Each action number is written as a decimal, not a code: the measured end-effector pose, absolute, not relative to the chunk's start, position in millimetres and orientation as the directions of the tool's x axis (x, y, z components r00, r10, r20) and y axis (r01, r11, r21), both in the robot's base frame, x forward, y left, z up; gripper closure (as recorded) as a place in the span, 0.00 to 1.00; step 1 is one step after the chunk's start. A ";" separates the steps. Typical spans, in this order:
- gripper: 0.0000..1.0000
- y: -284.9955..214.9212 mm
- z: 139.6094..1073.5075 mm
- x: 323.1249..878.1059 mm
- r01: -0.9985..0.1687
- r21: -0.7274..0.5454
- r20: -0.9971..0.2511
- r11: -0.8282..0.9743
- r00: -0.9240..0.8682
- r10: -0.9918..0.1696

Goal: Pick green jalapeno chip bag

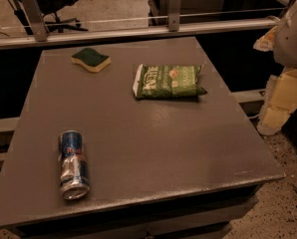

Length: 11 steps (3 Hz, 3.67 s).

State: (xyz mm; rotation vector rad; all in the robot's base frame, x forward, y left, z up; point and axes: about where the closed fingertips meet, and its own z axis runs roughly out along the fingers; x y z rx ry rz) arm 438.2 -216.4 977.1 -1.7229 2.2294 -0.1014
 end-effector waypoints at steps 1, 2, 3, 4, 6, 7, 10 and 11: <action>0.00 -216.4 977.1 438.2 -0.930 -0.249 -0.208 0.270 -0.221 -0.953; 0.00 -210.0 962.7 466.8 -0.921 -0.266 -0.255 0.285 -0.218 -0.942; 0.00 -188.9 912.4 537.9 -0.909 -0.262 -0.381 0.323 -0.210 -0.901; 0.00 -167.1 887.6 600.2 -0.885 -0.299 -0.489 0.357 -0.180 -0.854; 0.00 -145.3 867.5 656.9 -0.863 -0.307 -0.585 0.402 -0.162 -0.794; 0.18 -134.2 859.8 663.5 -0.873 -0.279 -0.598 0.401 -0.169 -0.783; 0.88 -129.1 885.6 644.3 -0.867 -0.283 -0.638 0.409 -0.148 -0.755; 1.00 -127.3 923.7 635.4 -0.845 -0.330 -0.670 0.421 -0.105 -0.735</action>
Offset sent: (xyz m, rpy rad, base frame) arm 0.2044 0.0412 -0.0995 0.3093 -0.2117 -0.0332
